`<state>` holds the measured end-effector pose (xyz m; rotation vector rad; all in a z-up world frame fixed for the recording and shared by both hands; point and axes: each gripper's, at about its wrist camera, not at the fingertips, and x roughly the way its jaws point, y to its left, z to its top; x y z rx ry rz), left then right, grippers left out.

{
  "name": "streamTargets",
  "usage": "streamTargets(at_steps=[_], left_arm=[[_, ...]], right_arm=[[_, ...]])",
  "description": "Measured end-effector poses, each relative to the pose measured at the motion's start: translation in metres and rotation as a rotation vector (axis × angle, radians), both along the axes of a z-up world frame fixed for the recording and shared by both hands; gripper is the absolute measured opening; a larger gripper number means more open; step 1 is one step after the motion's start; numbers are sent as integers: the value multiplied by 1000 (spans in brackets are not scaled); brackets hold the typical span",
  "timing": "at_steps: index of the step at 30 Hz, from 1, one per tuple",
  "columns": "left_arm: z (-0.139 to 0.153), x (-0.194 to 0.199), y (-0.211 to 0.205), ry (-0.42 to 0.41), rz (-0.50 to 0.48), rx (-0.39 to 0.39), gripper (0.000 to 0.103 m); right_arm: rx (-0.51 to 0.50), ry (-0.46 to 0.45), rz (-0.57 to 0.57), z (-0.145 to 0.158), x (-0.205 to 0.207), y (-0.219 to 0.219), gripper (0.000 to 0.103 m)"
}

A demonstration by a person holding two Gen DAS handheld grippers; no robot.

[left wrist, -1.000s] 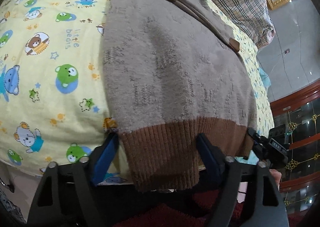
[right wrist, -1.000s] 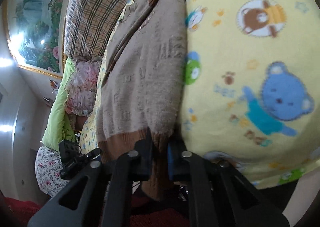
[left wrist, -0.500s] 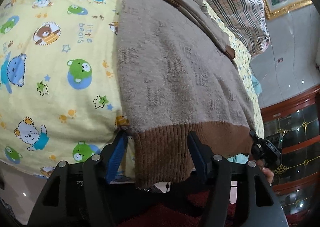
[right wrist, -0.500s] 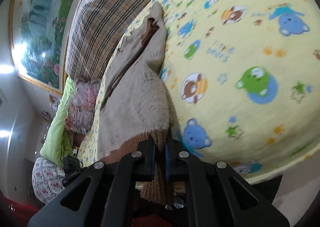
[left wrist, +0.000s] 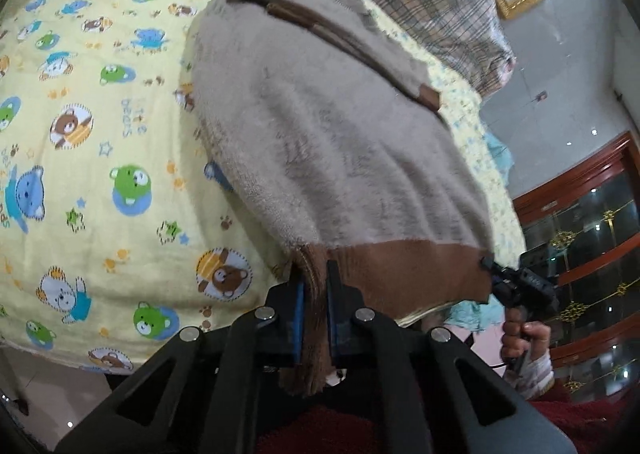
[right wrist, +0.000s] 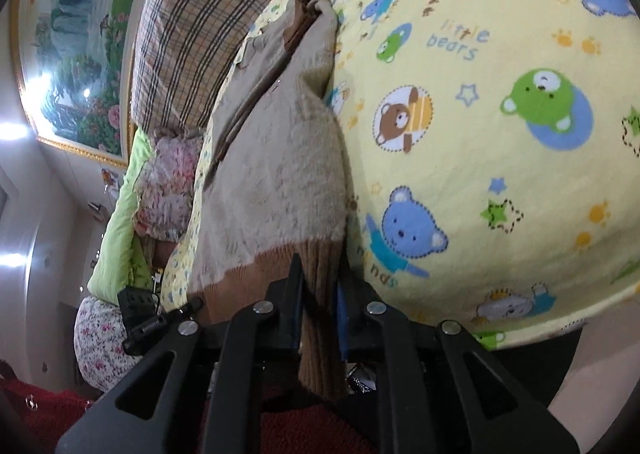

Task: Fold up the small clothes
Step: 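Grasp the brown hem with both grippers and lift it toward the collar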

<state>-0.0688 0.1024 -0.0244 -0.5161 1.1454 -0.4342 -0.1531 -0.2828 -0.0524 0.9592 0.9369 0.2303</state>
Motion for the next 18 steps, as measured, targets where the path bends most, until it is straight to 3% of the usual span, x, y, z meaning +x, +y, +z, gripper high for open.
streamTargets(at_steps=[5,9,14,18], left_arm=[[-25,5,5,116,34,64,14],[-35,6,9,151,59,-18,14],[-25,9,0,98,28,-42,7],[12,17,14,-13,55,-100,7]], right_arm=[[0,7,44,-3,6,4,15],[-17,10,100,-2,15,7,15],[-44,-18,134,2,19,10,14],[50,-154,117,21,13,6,11]])
